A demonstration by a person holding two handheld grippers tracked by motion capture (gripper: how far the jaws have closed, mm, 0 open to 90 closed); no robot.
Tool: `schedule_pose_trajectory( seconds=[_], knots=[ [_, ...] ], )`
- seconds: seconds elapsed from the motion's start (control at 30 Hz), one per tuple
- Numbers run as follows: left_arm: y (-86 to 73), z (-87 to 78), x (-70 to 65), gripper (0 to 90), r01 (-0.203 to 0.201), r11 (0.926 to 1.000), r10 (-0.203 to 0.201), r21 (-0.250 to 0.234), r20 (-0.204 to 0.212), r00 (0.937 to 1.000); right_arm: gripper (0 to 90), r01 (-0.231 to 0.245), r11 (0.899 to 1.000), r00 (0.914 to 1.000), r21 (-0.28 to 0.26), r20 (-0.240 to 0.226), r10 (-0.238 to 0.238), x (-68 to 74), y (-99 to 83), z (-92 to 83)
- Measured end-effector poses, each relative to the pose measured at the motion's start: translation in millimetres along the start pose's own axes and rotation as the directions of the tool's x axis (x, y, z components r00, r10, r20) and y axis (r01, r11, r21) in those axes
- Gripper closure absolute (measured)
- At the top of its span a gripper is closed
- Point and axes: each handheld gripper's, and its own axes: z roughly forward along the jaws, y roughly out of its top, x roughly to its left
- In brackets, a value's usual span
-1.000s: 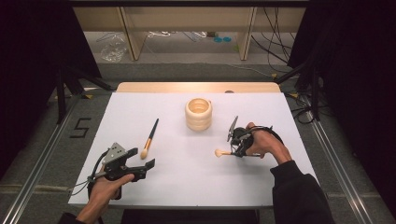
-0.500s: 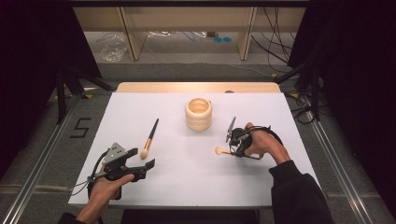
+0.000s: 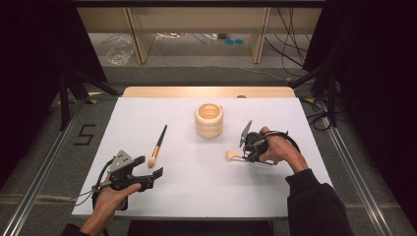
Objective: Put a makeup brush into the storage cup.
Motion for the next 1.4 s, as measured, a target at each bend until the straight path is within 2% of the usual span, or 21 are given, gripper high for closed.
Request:
schedule_pose_trajectory(
  seconds=[0.5,0.57,0.6,0.63,0.67,0.7,0.73,0.77,0.8,0.87,0.9,0.93,1.03,1.07,1.1,1.13,1.2,1.27,1.3,1.33,1.4],
  knots=[
    [0.6,0.0,1.5,16.8,-0.014,0.9999,0.014,-0.004,0.002,0.9999,83.2,-0.026,0.989,0.9977,-0.148,0.058,0.035,-7.6,-2.1,-17.0],
    [0.3,0.0,1.3,16.8,-0.012,0.9999,0.012,-0.002,0.006,0.9999,83.2,-0.048,0.98,0.9968,-0.193,0.053,0.06,-8.6,-3.5,-19.2],
    [0.8,-0.8,1.4,16.8,-0.015,0.9999,0.015,-0.003,0.0,0.9999,83.2,-0.067,0.969,0.9943,-0.238,0.065,0.085,-9.6,-4.8,-22.4],
    [0.8,-0.8,1.4,16.8,-0.015,0.9999,0.015,-0.003,0.0,0.9999,83.2,-0.067,0.969,0.9943,-0.238,0.065,0.085,-9.6,-4.8,-22.4],
    [0.6,0.1,1.7,16.8,-0.014,0.9999,0.014,-0.004,0.002,0.9999,83.2,-0.074,0.957,0.9934,-0.282,0.063,0.096,-10.8,-5.5,-25.5],
    [0.6,0.1,1.7,16.8,-0.014,0.9999,0.014,-0.004,0.002,0.9999,83.2,-0.074,0.953,0.9934,-0.293,0.062,0.096,-11.2,-5.5,-27.0],
    [0.4,-0.3,1.7,16.8,-0.014,0.9999,0.014,-0.004,0.001,0.9999,83.2,-0.084,0.939,0.9885,-0.334,0.091,0.121,-12.4,-5.5,-29.7],
    [0.4,-0.3,1.7,16.8,-0.014,0.9999,0.014,-0.004,0.001,0.9999,83.2,-0.084,0.939,0.9885,-0.334,0.091,0.121,-12.4,-5.5,-29.7],
    [0.9,-0.7,1.8,16.8,-0.015,0.9999,0.015,-0.004,-0.001,0.9999,83.2,-0.111,0.909,0.9825,-0.402,0.093,0.161,-14.3,-5.5,-34.2],
    [0.7,-0.2,2.1,16.8,-0.013,0.9999,0.013,-0.002,0.002,0.9999,83.2,-0.136,0.88,0.9764,-0.456,0.088,0.197,-16.2,-6.0,-39.0],
    [0.5,0.0,2.0,16.8,-0.013,0.9999,0.013,0.001,0.001,0.9999,83.2,-0.136,0.88,0.9764,-0.456,0.088,0.197,-16.2,-6.0,-39.0],
    [0.4,-0.2,1.7,16.8,-0.011,0.9999,0.011,-0.003,0.001,0.9999,83.2,-0.175,0.845,0.9654,-0.505,0.081,0.248,-18.4,-7.2,-41.7],
    [0.7,-0.2,2.2,16.8,-0.012,0.9999,0.012,0.0,-0.001,0.9999,83.2,-0.179,0.834,0.9636,-0.522,0.078,0.256,-20.3,-8.3,-42.5],
    [0.6,0.2,2.3,16.8,-0.011,0.9999,0.011,0.002,-0.002,0.9999,83.2,-0.182,0.822,0.9602,-0.54,0.082,0.267,-22.0,-9.5,-42.6],
    [0.3,0.3,2.1,16.8,-0.011,0.9999,0.011,0.002,-0.002,0.9999,83.2,-0.182,0.822,0.9602,-0.54,0.082,0.267,-22.0,-9.5,-42.6],
    [0.6,-0.5,2.1,16.8,-0.014,0.9999,0.014,-0.002,-0.002,0.9999,83.2,-0.196,0.806,0.9501,-0.558,0.095,0.297,-23.0,-10.8,-44.5],
    [0.8,-0.4,2.3,16.8,-0.012,0.9999,0.012,-0.001,-0.001,0.9999,83.2,-0.195,0.801,0.9482,-0.565,0.1,0.301,-24.0,-11.0,-44.5],
    [0.3,0.3,2.4,16.8,-0.011,0.9999,0.011,0.002,-0.002,0.9999,83.2,-0.213,0.77,0.9384,-0.601,0.093,0.333,-26.3,-12.4,-46.7],
    [0.2,0.2,2.4,16.8,-0.011,0.9999,0.011,0.003,-0.002,0.9999,83.2,-0.216,0.768,0.9384,-0.603,0.088,0.334,-27.3,-12.9,-47.9],
    [0.5,-0.2,2.5,16.7,-0.011,0.9999,0.011,-0.002,-0.001,0.9999,83.2,-0.217,0.75,0.9323,-0.625,0.095,0.349,-29.3,-13.5,-49.1],
    [0.6,0.1,2.9,16.8,-0.01,0.9999,0.01,0.001,-0.003,0.9999,83.2,-0.234,0.733,0.9252,-0.639,0.085,0.37,-30.1,-13.5,-50.5]
  ],
)
